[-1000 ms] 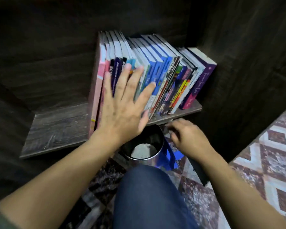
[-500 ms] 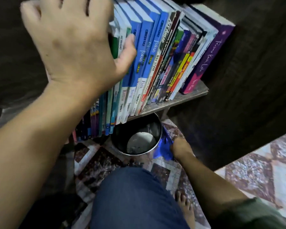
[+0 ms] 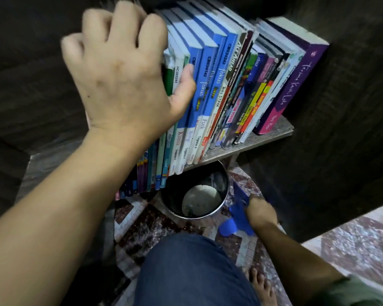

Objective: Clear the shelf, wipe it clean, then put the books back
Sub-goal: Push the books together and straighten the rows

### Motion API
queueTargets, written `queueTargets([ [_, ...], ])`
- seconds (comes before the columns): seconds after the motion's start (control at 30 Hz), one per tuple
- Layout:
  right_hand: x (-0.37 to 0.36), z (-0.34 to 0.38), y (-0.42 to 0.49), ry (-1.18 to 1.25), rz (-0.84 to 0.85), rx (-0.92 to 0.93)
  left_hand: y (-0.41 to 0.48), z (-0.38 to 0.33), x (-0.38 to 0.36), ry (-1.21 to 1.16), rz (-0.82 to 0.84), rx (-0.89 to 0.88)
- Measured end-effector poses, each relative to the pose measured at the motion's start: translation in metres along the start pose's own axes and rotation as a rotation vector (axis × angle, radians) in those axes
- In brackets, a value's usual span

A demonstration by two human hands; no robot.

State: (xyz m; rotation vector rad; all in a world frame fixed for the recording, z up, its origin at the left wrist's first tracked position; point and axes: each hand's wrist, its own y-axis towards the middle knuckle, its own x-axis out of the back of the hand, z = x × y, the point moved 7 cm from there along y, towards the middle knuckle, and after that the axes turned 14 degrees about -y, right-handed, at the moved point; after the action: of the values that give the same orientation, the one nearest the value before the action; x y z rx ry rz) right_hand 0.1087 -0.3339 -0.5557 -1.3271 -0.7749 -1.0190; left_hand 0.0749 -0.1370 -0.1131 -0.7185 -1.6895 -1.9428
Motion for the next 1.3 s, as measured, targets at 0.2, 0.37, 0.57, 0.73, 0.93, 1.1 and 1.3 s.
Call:
queueTargets([
  [0.2, -0.013, -0.010, -0.024, 0.068, 0.004, -0.014, -0.002, -0.004, 0.004, 0.015, -0.011, -0.001],
  [0.37, -0.014, -0.018, -0.022, 0.018, 0.115, -0.079, -0.004, -0.003, 0.001, -0.003, -0.004, -0.010],
  [0.57, -0.001, -0.021, -0.036, 0.062, -0.014, -0.082, -0.005, -0.005, 0.000, -0.006, 0.024, -0.010],
  [0.73, -0.010, -0.029, -0.046, -0.055, 0.137, -0.085, -0.006, -0.005, 0.001, -0.028, 0.046, 0.003],
  [0.93, -0.005, -0.035, -0.054, 0.016, 0.112, -0.118, -0.006, -0.005, 0.002, -0.065, 0.044, -0.003],
  [1.1, -0.001, -0.026, -0.056, 0.106, 0.063, -0.083, -0.007, -0.004, 0.002, -0.059, 0.053, -0.002],
  [1.3, 0.007, -0.014, -0.058, 0.099, 0.017, -0.138, -0.006, -0.004, 0.002, -0.053, 0.057, -0.008],
])
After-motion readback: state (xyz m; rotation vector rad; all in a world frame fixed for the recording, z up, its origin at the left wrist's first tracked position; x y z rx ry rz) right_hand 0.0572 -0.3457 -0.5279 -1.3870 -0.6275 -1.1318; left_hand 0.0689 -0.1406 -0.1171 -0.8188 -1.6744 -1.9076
